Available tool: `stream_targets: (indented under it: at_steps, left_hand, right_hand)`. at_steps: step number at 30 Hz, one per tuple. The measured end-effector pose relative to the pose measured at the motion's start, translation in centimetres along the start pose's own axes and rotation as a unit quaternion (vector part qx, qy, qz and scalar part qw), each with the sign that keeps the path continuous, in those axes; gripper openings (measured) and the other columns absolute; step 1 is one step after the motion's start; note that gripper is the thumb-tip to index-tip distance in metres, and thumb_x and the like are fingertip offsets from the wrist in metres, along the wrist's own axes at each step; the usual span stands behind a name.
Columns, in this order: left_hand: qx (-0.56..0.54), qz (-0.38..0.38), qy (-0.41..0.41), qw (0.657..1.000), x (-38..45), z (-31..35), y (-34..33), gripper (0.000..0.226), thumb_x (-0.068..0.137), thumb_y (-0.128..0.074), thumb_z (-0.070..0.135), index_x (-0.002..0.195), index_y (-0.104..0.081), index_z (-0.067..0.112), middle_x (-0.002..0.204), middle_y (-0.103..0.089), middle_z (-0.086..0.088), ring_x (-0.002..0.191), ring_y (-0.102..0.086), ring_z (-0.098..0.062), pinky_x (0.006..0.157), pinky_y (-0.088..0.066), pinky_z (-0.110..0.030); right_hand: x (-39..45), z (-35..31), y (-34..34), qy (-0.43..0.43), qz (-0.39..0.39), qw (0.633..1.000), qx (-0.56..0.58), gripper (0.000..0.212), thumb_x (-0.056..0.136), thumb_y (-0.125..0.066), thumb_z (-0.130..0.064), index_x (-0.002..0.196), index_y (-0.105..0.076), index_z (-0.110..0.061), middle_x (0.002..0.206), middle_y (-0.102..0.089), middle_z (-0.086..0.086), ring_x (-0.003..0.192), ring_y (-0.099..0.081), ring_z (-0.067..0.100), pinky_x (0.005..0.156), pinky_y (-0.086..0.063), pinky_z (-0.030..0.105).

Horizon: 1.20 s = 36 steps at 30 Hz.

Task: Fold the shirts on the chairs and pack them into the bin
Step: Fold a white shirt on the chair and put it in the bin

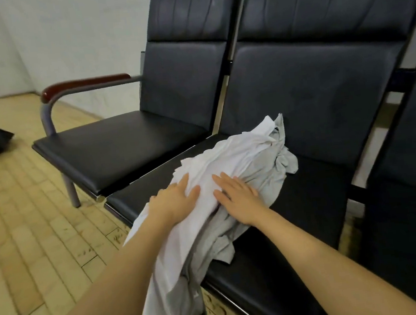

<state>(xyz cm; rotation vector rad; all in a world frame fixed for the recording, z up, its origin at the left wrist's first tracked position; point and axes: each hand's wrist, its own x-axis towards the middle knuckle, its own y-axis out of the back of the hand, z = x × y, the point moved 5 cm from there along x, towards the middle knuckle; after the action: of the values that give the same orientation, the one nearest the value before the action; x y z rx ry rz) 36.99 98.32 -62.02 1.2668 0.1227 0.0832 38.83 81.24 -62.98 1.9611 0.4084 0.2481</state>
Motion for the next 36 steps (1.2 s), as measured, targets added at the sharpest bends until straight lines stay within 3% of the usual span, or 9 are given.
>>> stream_targets:
  at_steps: [3, 11, 16, 18, 20, 23, 27, 31, 36]
  left_hand:
    - [0.051, 0.015, -0.022, 0.998, -0.6, 1.5, -0.5, 0.063, 0.094, -0.018, 0.061, 0.150, -0.008, 0.034, 0.155, -0.025, -0.003, 0.135, -0.035, -0.030, 0.108, -0.026, -0.044]
    - [0.019, -0.020, -0.072, 0.997, -3.3, 6.2, -2.5, 0.064, 0.096, -0.018, 0.058, 0.151, -0.004, 0.029, 0.156, -0.022, -0.008, 0.136, -0.033, -0.029, 0.108, -0.028, -0.046]
    - [0.027, 0.006, -0.073, 0.997, -5.2, 9.5, -3.5, 0.063, 0.099, -0.019, 0.052, 0.152, -0.006, 0.020, 0.150, -0.029, -0.016, 0.133, -0.032, -0.034, 0.102, -0.025, -0.047]
    - [0.023, 0.043, -0.067, 0.997, -5.8, 9.6, -3.2, 0.064, 0.099, -0.021, 0.051, 0.151, -0.010, 0.016, 0.144, -0.036, -0.016, 0.130, -0.035, -0.033, 0.101, -0.028, -0.044]
    - [-0.008, 0.107, -0.076, 0.991, -6.0, 9.1, -2.6, 0.060, 0.097, -0.030, 0.049, 0.147, -0.021, 0.015, 0.132, -0.046, -0.012, 0.120, -0.043, -0.032, 0.097, -0.032, -0.040]
    - [-0.067, 0.174, -0.095, 0.978, -6.7, 8.2, -1.4, 0.050, 0.094, -0.044, 0.042, 0.139, -0.036, 0.019, 0.127, -0.047, -0.005, 0.116, -0.042, -0.028, 0.095, -0.030, -0.035]
    - [-0.050, 0.171, -0.100, 0.979, -7.0, 6.9, -0.1, 0.056, 0.093, -0.049, 0.038, 0.143, -0.030, 0.020, 0.131, -0.046, -0.001, 0.116, -0.044, -0.024, 0.094, -0.030, -0.032]
    - [-0.077, 0.144, -0.113, 0.980, -7.2, 6.4, 0.1, 0.056, 0.092, -0.052, 0.034, 0.140, -0.030, 0.017, 0.119, -0.057, -0.004, 0.105, -0.053, -0.025, 0.086, -0.037, -0.033]
    - [-0.081, 0.153, -0.096, 0.980, -7.5, 5.0, 0.5, 0.041, 0.094, -0.051, 0.036, 0.130, -0.046, 0.019, 0.120, -0.056, -0.001, 0.110, -0.052, -0.023, 0.091, -0.038, -0.033]
  right_hand:
    - [-0.7, 1.1, -1.0, 0.000, 0.029, 0.999, 0.017, 0.048, 0.102, -0.017, -0.049, 0.149, -0.010, -0.046, 0.159, -0.003, -0.018, 0.146, -0.002, 0.009, 0.116, -0.002, 0.036]
    - [-4.7, 4.3, 0.5, -0.018, 0.037, 0.999, 0.024, 0.044, 0.102, -0.016, -0.046, 0.146, -0.016, -0.049, 0.156, -0.009, -0.023, 0.143, -0.006, -0.003, 0.113, -0.001, 0.032]
    - [-7.8, 6.4, 1.8, -0.058, 0.048, 0.995, 0.058, 0.042, 0.103, -0.019, -0.045, 0.144, -0.023, -0.049, 0.153, -0.019, -0.025, 0.135, -0.012, -0.010, 0.114, -0.003, 0.032]
    - [-8.2, 6.4, 2.5, -0.080, 0.066, 0.991, 0.079, 0.042, 0.102, -0.023, -0.047, 0.142, -0.032, -0.045, 0.149, -0.030, -0.023, 0.136, -0.023, -0.005, 0.112, -0.007, 0.032]
    - [-8.2, 5.9, 3.2, -0.092, 0.101, 0.987, 0.083, 0.040, 0.100, -0.031, -0.049, 0.137, -0.043, -0.040, 0.137, -0.046, -0.019, 0.129, -0.037, 0.004, 0.100, -0.012, 0.027]
    - [-8.3, 4.4, 3.3, -0.084, 0.159, 0.980, 0.088, 0.034, 0.094, -0.048, -0.048, 0.125, -0.055, -0.035, 0.124, -0.052, -0.015, 0.119, -0.041, 0.007, 0.086, -0.011, 0.023]
    - [-8.0, 2.5, 3.0, -0.075, 0.208, 0.970, 0.104, 0.026, 0.088, -0.060, -0.042, 0.112, -0.060, -0.032, 0.112, -0.046, -0.019, 0.109, -0.037, 0.003, 0.085, -0.012, 0.023]
    - [-7.6, 1.4, 2.0, -0.121, 0.207, 0.963, 0.125, 0.004, 0.088, -0.062, -0.028, 0.089, -0.059, -0.026, 0.104, -0.045, -0.012, 0.105, -0.041, 0.011, 0.087, -0.016, 0.028]
    - [-8.2, 1.4, 2.8, -0.109, 0.245, 0.955, 0.124, 0.011, 0.091, -0.058, -0.020, 0.082, -0.054, -0.025, 0.093, -0.047, -0.011, 0.100, -0.042, 0.011, 0.079, -0.013, 0.025]
